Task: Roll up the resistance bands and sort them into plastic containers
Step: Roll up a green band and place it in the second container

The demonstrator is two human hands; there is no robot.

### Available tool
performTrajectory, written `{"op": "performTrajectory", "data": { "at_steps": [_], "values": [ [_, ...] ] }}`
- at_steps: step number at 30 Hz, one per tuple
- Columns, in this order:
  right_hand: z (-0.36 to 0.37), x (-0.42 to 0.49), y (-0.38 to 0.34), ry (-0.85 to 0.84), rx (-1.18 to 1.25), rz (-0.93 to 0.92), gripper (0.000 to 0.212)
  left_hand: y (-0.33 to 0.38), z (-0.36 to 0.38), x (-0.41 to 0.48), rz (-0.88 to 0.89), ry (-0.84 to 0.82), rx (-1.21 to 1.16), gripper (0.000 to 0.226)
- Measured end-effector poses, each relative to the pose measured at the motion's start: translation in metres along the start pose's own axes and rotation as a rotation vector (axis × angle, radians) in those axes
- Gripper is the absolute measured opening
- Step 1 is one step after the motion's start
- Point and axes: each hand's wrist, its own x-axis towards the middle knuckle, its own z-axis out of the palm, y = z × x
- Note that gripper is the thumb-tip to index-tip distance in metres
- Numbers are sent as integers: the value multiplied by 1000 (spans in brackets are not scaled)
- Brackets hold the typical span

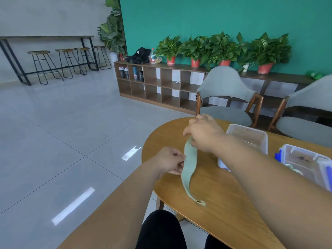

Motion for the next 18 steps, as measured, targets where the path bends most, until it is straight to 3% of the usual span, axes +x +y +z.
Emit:
{"op": "performTrajectory", "data": {
  "at_steps": [2, 5, 8, 10, 13, 16, 18],
  "values": [
    [22, -3, -9, 63, 67, 39, 40, -18, 1, 9, -97, 125, 59, 16],
    [60, -10, -16, 115, 214, 131, 39, -32, -4, 20, -91, 281, 391, 23],
    [87, -17, -22, 148, 352, 281, 34, -30, -3, 24, -87, 357, 625, 32],
    [100, -18, -27, 107, 415, 356, 30, -28, -1, 27, -76, 373, 695, 24],
    [117, -16, -36, 10, 549, 398, 32, -28, 1, 30, -76, 383, 710, 15],
    [131, -14, -44, -34, 687, 425, 41, -29, 5, 34, -72, 392, 630, 29],
    [131, -11, -45, -34, 736, 445, 45, -26, 10, 35, -83, 380, 567, 25]
  ]
}}
